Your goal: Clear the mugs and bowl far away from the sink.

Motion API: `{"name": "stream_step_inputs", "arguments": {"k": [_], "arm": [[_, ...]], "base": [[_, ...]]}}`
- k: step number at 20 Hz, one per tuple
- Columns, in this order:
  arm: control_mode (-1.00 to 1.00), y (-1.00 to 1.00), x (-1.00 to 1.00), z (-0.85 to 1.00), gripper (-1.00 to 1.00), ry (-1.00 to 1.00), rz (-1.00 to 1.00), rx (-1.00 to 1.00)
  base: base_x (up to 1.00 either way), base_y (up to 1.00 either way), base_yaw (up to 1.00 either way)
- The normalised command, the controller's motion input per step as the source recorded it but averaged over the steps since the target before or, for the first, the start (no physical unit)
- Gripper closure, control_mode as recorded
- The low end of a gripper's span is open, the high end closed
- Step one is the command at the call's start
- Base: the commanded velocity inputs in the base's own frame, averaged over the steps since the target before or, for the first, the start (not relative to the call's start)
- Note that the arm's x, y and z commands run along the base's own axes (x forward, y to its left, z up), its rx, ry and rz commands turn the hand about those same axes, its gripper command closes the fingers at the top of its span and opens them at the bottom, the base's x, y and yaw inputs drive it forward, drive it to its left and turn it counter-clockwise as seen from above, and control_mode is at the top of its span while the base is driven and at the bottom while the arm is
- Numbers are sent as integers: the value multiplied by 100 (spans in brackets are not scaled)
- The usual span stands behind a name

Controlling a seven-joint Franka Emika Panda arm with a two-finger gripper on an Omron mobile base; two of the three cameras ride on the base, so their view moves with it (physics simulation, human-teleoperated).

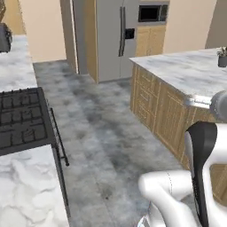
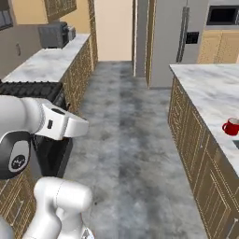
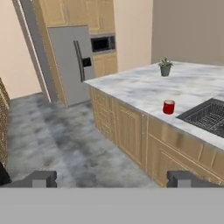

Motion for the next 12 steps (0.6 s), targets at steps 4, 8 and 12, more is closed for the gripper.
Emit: {"name": "stream_step_inputs", "arguments": {"k": [4,8,12], "arm": [[100,0,0,0,-100,0,0,0],[100,0,0,0,-100,0,0,0],[100,0,0,0,-100,0,0,0]], "base": [[0,0,-100],[0,-4,-96],[38,15,-71]]}}
